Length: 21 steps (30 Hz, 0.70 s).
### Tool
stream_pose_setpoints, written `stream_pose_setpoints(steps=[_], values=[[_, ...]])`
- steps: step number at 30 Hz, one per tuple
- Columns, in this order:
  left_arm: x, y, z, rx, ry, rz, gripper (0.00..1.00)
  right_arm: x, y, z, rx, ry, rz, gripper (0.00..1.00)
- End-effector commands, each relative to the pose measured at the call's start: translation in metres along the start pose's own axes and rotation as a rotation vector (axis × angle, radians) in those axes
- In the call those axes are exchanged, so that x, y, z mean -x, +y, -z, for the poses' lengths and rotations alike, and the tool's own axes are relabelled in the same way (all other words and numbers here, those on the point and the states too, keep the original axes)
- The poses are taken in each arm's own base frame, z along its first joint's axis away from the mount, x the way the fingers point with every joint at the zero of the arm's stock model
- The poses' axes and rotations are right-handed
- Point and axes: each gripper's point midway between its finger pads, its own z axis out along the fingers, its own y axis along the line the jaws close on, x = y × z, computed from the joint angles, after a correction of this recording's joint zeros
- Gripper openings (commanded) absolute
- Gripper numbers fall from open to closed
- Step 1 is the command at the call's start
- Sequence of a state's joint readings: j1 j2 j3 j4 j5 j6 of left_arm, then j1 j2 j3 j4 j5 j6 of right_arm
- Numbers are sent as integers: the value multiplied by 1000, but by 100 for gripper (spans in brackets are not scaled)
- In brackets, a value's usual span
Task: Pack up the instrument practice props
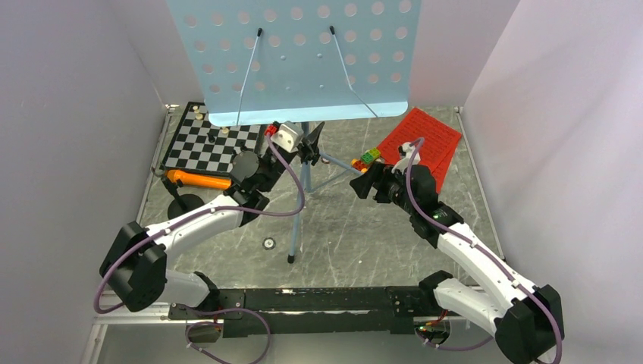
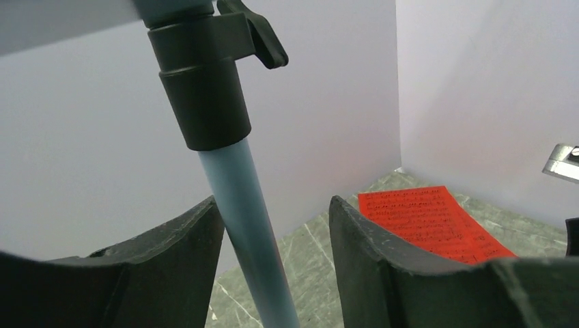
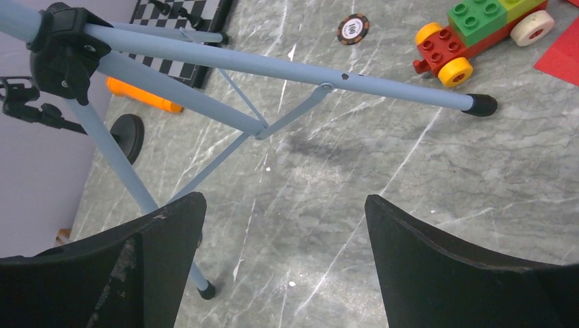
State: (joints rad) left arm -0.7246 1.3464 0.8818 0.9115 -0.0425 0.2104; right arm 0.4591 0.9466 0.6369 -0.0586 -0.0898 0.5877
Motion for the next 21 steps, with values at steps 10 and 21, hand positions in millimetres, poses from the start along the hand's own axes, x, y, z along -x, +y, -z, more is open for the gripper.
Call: stream_pose_setpoints(steps=[10,21], values=[[24,5,-9,29,-72,91,39,23,26,7,88,-52,27,91],[27,4,-6,7,-63,34,0,44,69,3,265,-68,-18,99]])
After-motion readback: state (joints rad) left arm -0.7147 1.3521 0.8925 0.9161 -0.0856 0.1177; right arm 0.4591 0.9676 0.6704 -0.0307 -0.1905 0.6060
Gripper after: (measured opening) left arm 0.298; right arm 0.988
